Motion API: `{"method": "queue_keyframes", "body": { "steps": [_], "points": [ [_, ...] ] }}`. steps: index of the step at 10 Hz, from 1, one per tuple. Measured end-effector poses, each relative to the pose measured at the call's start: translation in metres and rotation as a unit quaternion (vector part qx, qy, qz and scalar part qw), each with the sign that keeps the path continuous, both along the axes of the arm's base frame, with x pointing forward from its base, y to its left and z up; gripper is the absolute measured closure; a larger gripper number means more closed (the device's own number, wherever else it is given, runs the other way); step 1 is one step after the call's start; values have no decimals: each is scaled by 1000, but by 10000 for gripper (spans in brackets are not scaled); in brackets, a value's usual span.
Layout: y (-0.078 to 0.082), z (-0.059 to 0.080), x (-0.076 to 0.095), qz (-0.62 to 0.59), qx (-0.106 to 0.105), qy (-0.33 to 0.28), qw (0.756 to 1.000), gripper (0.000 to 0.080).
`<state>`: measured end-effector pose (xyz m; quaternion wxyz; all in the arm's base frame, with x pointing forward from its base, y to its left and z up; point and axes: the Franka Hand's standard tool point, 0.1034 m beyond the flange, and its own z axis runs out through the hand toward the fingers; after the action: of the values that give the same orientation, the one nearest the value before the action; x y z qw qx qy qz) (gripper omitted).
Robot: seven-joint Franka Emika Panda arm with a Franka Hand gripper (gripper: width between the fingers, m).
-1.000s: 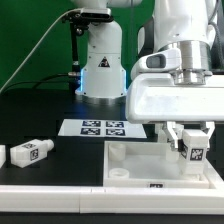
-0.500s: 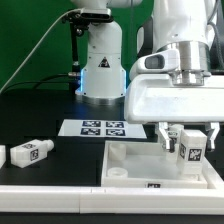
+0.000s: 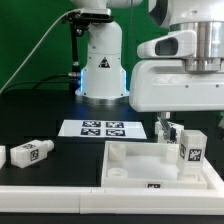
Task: Assemble one leg
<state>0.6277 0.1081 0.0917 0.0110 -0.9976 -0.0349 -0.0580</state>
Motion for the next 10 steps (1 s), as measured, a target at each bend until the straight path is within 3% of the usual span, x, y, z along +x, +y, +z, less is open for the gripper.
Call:
{"method": "queue_keyframes", "body": {
  "steps": [2,3,5,6,7,10],
  "points": [
    [-6,-9,-6,-8,-4,54,999,151],
    [-5,-9,-3,-15,-3,49,999,151],
    [-5,-9,-3,-22,-2,50,999,421],
    [-5,-9,-3,-61,1,51,997,421],
    [-5,-9,-3,-91,3,51,995,514],
    [-4,-9,-3,-188,10,51,981,514]
  ]
}}
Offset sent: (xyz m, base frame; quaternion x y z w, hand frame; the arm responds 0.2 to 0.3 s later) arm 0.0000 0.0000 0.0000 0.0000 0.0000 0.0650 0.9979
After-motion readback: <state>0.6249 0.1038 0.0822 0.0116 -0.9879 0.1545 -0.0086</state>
